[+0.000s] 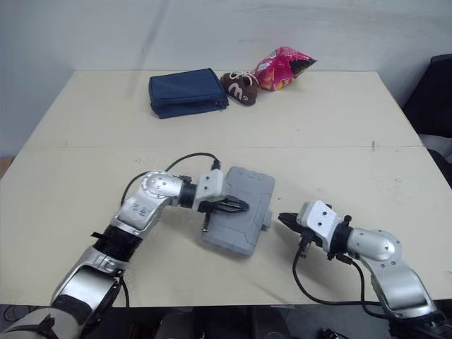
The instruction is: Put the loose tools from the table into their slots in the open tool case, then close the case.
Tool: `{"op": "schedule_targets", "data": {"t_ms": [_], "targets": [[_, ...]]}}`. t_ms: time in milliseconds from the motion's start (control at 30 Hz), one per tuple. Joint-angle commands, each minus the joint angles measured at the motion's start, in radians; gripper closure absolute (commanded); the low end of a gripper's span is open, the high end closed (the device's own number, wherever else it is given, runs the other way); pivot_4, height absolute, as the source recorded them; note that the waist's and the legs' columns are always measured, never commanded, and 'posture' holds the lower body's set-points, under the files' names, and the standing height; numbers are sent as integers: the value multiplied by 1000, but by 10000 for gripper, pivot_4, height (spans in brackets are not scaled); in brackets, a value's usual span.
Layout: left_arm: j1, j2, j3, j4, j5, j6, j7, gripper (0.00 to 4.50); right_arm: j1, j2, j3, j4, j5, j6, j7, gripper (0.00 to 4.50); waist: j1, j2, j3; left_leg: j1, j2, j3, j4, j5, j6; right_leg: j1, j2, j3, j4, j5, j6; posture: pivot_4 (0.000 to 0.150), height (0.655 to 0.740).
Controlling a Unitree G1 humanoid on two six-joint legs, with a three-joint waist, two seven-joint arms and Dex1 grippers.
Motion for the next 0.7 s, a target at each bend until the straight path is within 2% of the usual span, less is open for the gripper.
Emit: {"op": "schedule_targets", "data": {"t_ms": [33,533,700], "targets": [[-6,-2,-32,38,64,-15,24,44664,-18,12,38,-4,-17,17,-6,45000,1,0,0,0,0,0,0,0,0,0,0,2,0,0,0,1500,7400],[21,1,-95,105,131,58,24,44664,-146,119,126,163,-23,-28,37,45000,-9,-2,-3,7,3,0,0,0,0,8,1,3,0,0,0,1500,7400],[20,5,-108,144,144,65,15,44664,-197,171,139,192,81,22,151,45000,-20,-3,-5,11,4,-4,0,-1,-1,15,3,0,-5,0,0,1500,7400]]}}
